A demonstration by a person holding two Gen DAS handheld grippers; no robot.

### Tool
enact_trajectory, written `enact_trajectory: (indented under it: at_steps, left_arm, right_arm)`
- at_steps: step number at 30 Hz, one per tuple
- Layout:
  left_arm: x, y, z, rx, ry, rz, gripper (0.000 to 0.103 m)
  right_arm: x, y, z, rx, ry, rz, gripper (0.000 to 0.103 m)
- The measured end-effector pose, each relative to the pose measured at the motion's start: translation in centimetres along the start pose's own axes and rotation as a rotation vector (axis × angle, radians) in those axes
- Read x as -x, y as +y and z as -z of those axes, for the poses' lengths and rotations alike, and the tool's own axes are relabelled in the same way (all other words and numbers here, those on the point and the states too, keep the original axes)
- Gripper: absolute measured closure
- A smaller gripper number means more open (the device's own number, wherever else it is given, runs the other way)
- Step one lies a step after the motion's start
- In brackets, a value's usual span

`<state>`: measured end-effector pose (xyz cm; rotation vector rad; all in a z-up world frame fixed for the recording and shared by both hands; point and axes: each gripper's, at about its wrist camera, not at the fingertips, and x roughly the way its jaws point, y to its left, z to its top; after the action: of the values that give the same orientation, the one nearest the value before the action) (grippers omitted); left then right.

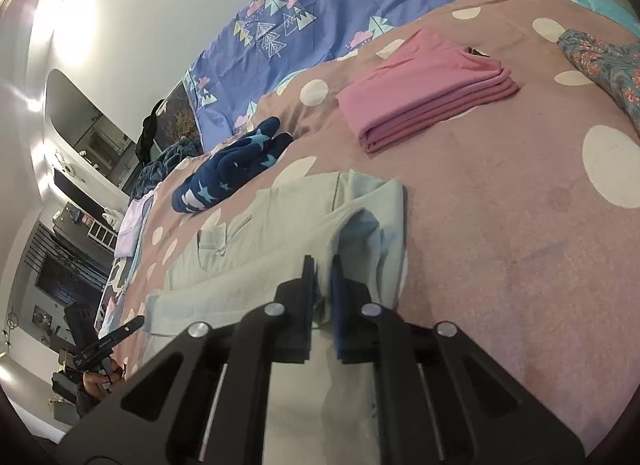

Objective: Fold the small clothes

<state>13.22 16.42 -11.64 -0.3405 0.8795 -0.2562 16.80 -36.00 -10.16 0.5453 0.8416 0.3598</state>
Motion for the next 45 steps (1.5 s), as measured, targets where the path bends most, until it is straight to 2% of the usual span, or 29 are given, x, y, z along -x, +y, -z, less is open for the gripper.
enact_trajectory:
  at_steps: [5, 9, 10, 11, 12, 15, 17, 19, 20, 21, 22, 23, 24, 25, 29, 34, 40, 42, 43, 45]
  left_arm:
    - [-1.6, 0.8, -0.3, 0.009, 0.063, -0.021, 0.08]
    - [-1.7, 0.9, -0.4, 0.005, 0.069, -0.028, 0.08]
    - [-1.7, 0.7, -0.5, -0.003, 0.066, -0.026, 0.082]
    - [-1.5, 0.6, -0.6, -0.001, 0.061, 0.005, 0.099]
    - [-1.1, 0.6, -1.0, 0.018, 0.053, 0.071, 0.098]
    - [0.8, 0.5, -3.5, 0.055, -0.052, 0.151, 0.099]
    - [1.3, 0.5, -5.2, 0.068, -0.104, 0.139, 0.099]
    - [1.0, 0.9, -7.2, 0.095, -0.151, 0.085, 0.098]
    - [0.6, 1.4, -7.9, 0.117, -0.161, 0.051, 0.097]
    - [-0.4, 2.1, -8.6, 0.144, -0.154, 0.006, 0.092]
    - [-1.2, 2.6, -8.8, 0.162, -0.136, -0.028, 0.081]
    - [-1.9, 3.1, -8.9, 0.181, -0.113, -0.062, 0.055]
    - [-2.4, 3.5, -8.8, 0.19, -0.098, -0.078, 0.049]
    - [-2.7, 3.4, -8.5, 0.168, -0.089, -0.076, 0.049]
    - [-3.8, 3.3, -7.9, 0.092, -0.042, -0.089, 0.038]
    - [-6.3, 3.8, -7.5, 0.083, 0.04, -0.102, 0.038]
    - [-7.0, 3.7, -8.0, 0.08, 0.019, -0.101, 0.038]
    - [-6.9, 3.6, -8.1, 0.075, 0.021, -0.124, 0.038]
    - [-6.6, 3.4, -8.1, 0.074, 0.019, -0.135, 0.038]
    - [-5.0, 2.8, -7.5, 0.055, 0.0, -0.14, 0.038]
  right_arm:
    - [-0.3, 0.0, -0.8, -0.025, -0.011, -0.022, 0.098]
    - [-0.5, 0.3, -1.3, -0.026, -0.012, -0.028, 0.098]
    - [-0.6, 0.3, -1.4, -0.031, -0.014, -0.034, 0.098]
    - [-0.6, 0.2, -1.5, -0.035, -0.015, -0.039, 0.098]
    - [-0.6, 0.2, -1.6, -0.043, -0.02, -0.052, 0.098]
    - [-0.9, 0.5, -3.3, -0.064, -0.04, -0.079, 0.098]
    - [-1.2, 1.1, -5.0, -0.068, -0.064, -0.092, 0.098]
    - [-2.3, 1.7, -7.8, -0.079, -0.079, -0.108, 0.098]
    - [-3.8, 1.7, -9.3, -0.099, -0.056, -0.113, 0.098]
    - [-4.9, 1.7, -10.1, -0.109, -0.03, -0.097, 0.092]
    - [-6.2, 1.5, -10.8, -0.126, -0.001, -0.045, 0.074]
    - [-7.3, 1.4, -11.0, -0.137, 0.023, 0.019, 0.068]
    - [-7.8, 1.3, -11.0, -0.131, 0.035, 0.054, 0.065]
    - [-8.2, 1.4, -10.8, -0.106, 0.046, 0.076, 0.065]
    - [-8.6, 1.2, -9.1, -0.03, 0.073, 0.121, 0.064]
    - [-9.3, 0.3, -8.1, 0.0, 0.126, 0.145, 0.064]
    - [-10.9, 1.2, -8.5, 0.054, 0.153, 0.126, 0.062]
    - [-11.3, 1.6, -8.6, 0.07, 0.155, 0.141, 0.062]
    - [-11.1, 1.7, -8.6, 0.071, 0.154, 0.168, 0.062]
    - [-9.6, 1.9, -8.2, 0.082, 0.135, 0.155, 0.062]
